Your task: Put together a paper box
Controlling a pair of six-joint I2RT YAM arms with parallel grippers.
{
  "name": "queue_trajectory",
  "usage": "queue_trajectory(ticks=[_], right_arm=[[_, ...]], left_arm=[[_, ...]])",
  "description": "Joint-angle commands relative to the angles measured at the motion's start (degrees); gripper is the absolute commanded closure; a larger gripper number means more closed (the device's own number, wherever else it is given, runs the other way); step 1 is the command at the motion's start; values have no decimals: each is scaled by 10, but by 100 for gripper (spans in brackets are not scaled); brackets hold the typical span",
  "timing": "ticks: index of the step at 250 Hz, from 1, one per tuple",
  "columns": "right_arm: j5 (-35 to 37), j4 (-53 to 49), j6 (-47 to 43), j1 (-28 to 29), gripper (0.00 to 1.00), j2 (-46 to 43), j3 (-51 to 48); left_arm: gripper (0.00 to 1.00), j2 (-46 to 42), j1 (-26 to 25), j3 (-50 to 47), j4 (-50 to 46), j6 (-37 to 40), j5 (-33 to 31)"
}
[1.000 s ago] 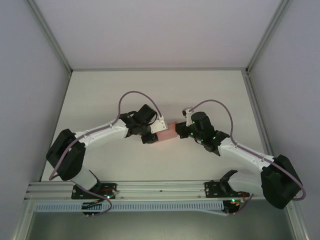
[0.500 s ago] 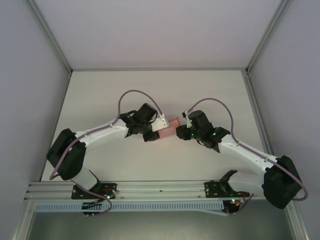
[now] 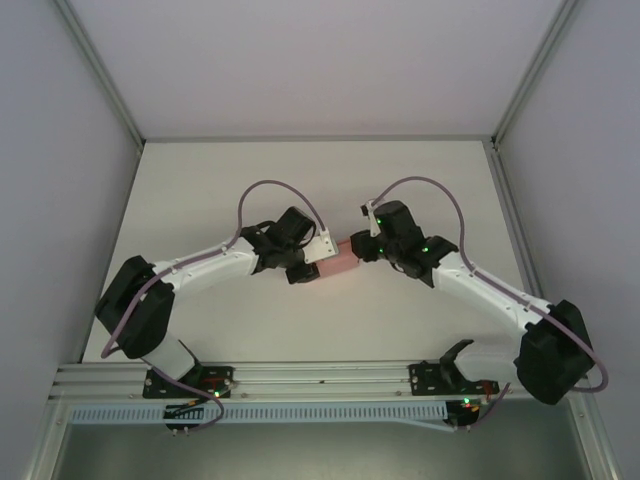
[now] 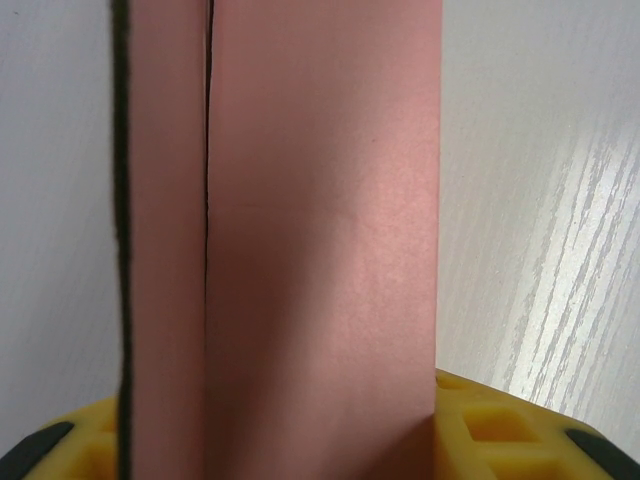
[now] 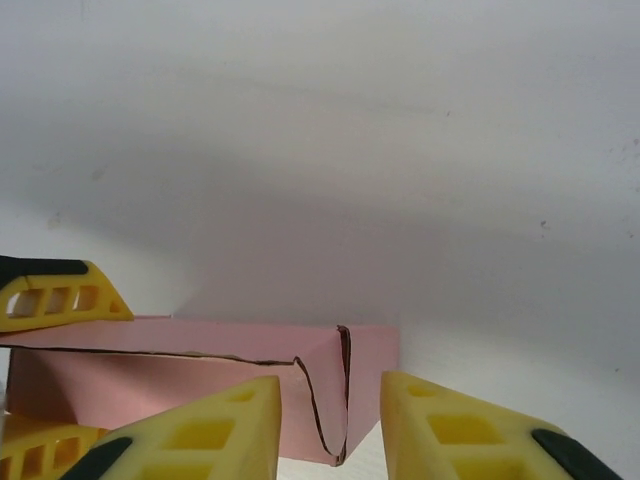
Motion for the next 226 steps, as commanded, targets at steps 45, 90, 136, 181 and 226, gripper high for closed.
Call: queue_trajectory(ticks=[45,90,136,181,226], right_arm=[[-37,-26,-23,-5,86,34,30],[-20,-45,-11,-4,100,38,43],[-57,-86,48,-7,100,50,83],[-87,-100,65,-23,100,58,82],[-63,-52,-15,-22,100,45,19]], left_arm=[[70,5,0,21,-17,17,11],[71,4,0,23,-17,19,10],[71,10,0,27,-20,20,9],[71,17,-1,29,-21,19,6],[71,18,-1,30,-20,22,5]])
